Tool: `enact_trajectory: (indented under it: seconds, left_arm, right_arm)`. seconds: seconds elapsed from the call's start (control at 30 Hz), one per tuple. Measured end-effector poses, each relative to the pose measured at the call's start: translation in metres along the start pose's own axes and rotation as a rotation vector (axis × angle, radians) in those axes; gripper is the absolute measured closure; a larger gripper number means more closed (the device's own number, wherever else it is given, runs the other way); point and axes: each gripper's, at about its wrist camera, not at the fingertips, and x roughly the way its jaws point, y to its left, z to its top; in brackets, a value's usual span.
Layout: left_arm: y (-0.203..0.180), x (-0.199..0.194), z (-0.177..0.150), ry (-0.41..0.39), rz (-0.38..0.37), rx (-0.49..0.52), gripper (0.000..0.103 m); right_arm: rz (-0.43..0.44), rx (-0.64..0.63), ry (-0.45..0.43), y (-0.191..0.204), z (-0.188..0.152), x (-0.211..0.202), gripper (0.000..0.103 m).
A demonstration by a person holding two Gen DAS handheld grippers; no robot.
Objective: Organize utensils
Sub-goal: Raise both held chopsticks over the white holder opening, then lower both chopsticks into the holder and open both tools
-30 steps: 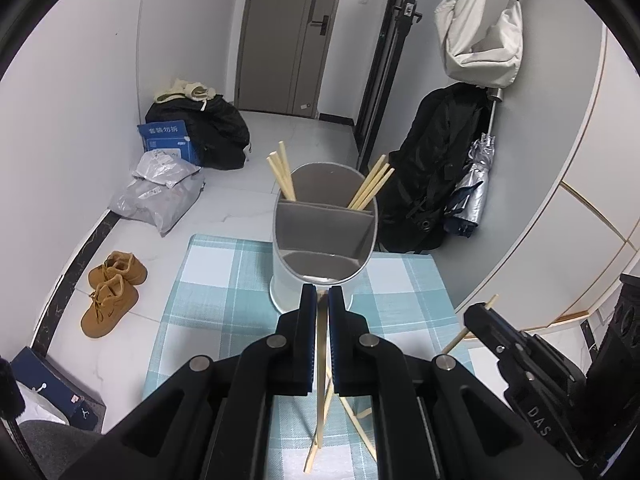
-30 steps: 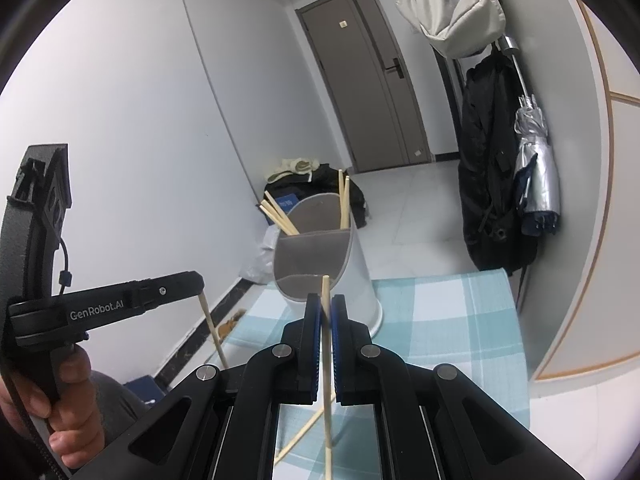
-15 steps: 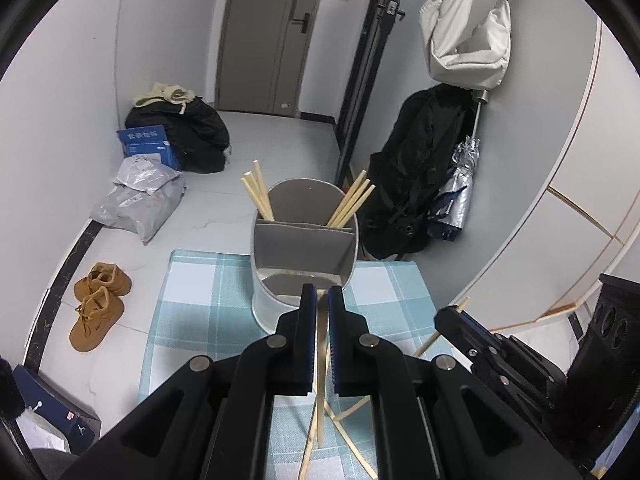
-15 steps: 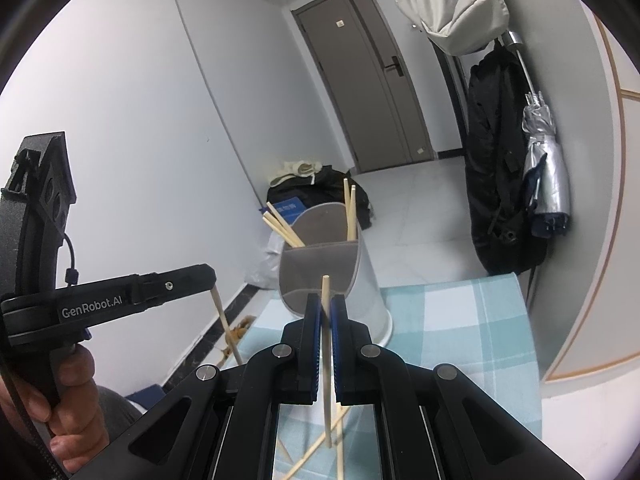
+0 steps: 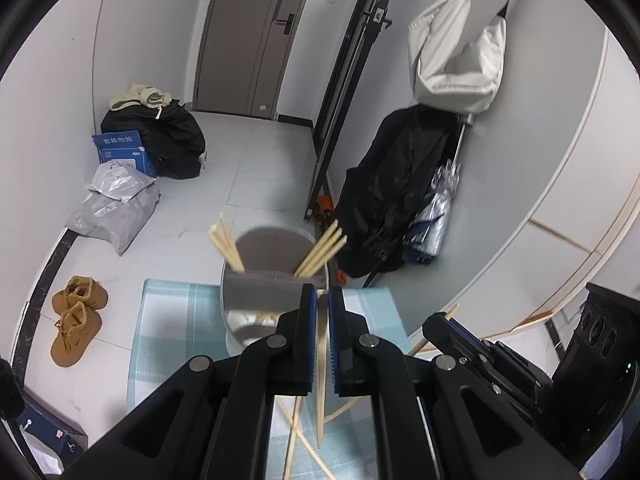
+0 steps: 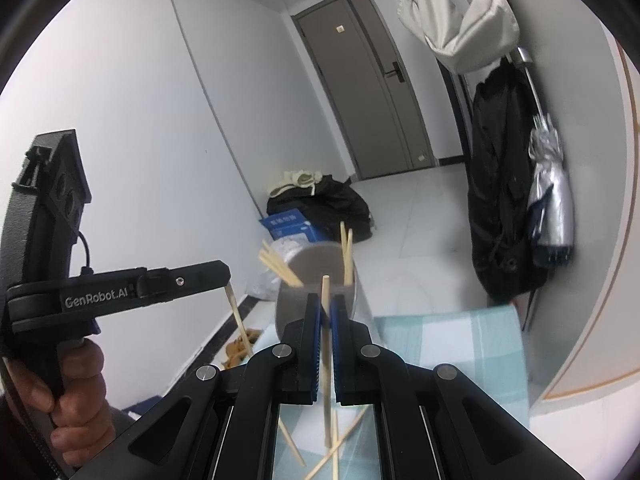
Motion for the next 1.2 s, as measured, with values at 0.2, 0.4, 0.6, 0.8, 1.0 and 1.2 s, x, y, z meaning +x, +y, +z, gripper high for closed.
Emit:
enact_trajectory:
  seconds: [0.2,0.4,0.6,0.8,1.0,1.2]
  left_arm:
    - [-0.005,-0.003,0.034,-0.038,-0.001,0.011,0.101]
    - [-0.003,-0.002,0.062,-0.068,-0.004,0.013,0.101]
    - [0.004,0.003,0.089,-0.105,0.001,0.010,0.101]
    - [0.015,0.013,0.107,-0.134,0.035,0.020,0.101]
    - [0.029,0.030,0.110,-0.147,0.068,0.000,0.101]
    - [0.041,0.044,0.111,-0.158,0.082,-0.016,0.101]
  right_arm:
    - [0.020,-0.036,-0.031,0.008,0.039,-0.001,0.099]
    - [0.033,-0.035,-0.060,0.014,0.076,0.008,0.099]
    - [0.034,-0.063,-0.095,0.014,0.106,0.020,0.099]
    - [0.034,-0.087,-0.124,0.015,0.135,0.040,0.099]
    - [0.021,-0.087,-0.121,0.013,0.144,0.064,0.099]
    - [0.006,-0.075,-0.086,0.005,0.138,0.083,0.099]
